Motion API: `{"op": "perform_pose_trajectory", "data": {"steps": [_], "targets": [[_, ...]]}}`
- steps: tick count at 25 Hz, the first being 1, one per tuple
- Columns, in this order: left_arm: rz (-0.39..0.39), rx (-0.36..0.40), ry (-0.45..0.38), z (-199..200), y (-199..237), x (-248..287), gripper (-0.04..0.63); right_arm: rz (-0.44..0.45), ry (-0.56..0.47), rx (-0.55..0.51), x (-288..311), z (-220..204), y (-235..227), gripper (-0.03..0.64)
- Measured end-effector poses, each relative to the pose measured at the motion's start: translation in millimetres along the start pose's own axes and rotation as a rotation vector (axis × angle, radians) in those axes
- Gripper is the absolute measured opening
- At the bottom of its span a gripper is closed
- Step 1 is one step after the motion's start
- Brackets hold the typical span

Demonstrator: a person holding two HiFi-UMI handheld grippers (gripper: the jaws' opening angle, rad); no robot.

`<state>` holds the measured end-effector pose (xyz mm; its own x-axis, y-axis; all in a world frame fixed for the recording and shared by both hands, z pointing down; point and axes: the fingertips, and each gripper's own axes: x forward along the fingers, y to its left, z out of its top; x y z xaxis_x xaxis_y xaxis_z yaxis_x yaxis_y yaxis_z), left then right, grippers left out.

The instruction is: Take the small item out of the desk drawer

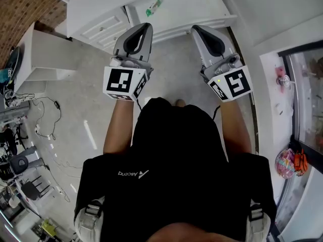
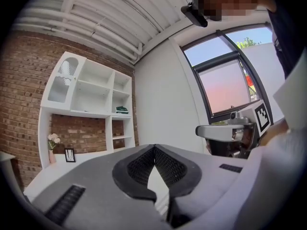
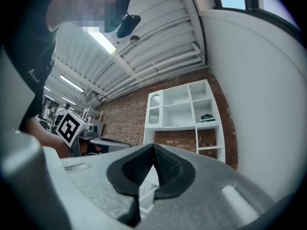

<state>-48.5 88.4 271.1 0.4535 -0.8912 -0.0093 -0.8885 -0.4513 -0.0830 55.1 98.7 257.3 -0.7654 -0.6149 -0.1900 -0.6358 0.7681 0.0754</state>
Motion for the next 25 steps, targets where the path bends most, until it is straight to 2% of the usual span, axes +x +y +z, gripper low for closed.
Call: {"op": "perform_pose_trajectory", "data": {"steps": [9, 20, 25], "targets": [[0.050, 0.009, 0.047, -19, 14, 28, -0.002, 0.029, 0.014, -0.018, 3, -10, -23, 0.002], [0.043, -0.020, 0.130, -78, 82, 107, -0.002, 0.049, 0.068, -0.052, 75, -44, -65, 0.002], [0.041, -0.039, 0.205, -117, 121, 147, -0.002, 0.035, 0.102, -0.043, 117, -67, -95, 0.002]]}}
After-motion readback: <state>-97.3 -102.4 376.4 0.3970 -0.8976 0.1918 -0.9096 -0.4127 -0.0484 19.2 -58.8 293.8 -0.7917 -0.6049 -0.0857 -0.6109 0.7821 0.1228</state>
